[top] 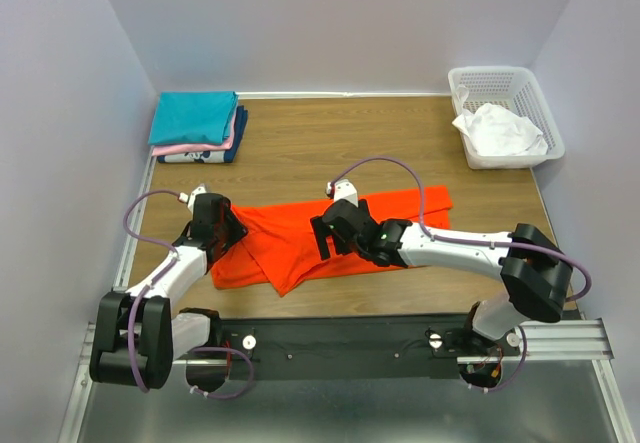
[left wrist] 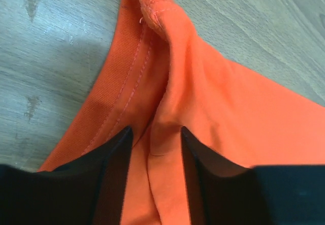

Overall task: Fold and stack the t-shirts
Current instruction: Fold the tshirt

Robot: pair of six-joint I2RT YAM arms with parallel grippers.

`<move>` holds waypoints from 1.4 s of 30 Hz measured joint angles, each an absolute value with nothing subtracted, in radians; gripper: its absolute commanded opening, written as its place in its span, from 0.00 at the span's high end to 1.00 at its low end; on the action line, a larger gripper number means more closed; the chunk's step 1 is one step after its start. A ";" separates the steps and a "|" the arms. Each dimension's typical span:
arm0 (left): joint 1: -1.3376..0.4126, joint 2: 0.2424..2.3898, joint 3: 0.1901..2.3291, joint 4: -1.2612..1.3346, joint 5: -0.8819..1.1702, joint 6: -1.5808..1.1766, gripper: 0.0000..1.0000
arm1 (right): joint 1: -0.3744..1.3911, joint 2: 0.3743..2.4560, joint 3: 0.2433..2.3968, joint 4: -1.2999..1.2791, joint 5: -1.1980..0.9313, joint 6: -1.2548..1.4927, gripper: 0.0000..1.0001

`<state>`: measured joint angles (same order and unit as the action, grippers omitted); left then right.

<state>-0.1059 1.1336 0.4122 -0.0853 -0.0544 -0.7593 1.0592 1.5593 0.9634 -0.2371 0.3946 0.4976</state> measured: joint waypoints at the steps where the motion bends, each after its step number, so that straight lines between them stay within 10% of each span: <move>1: -0.106 1.135 0.412 -0.084 -0.052 -0.762 0.62 | 1.059 1.557 0.963 -0.237 0.395 0.498 0.00; 9: -0.106 1.125 0.388 -0.075 -0.038 -0.771 0.79 | 1.059 1.554 0.963 -0.237 0.395 0.498 0.00; 12: -0.106 1.123 0.378 -0.070 -0.034 -0.770 1.00 | 1.059 1.554 0.963 -0.237 0.395 0.498 0.00; 35: -0.106 1.152 0.497 -0.105 -0.044 -0.762 0.99 | 1.038 1.573 0.924 -0.237 0.429 0.556 0.00; 42: -0.106 1.216 0.530 -0.107 -0.049 -0.748 0.72 | 1.024 1.579 0.921 -0.237 0.429 0.568 0.00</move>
<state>-0.1059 1.2156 0.5304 -0.1074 -0.0494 -0.7479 1.0245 1.5791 0.9207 -0.2375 0.4294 0.5678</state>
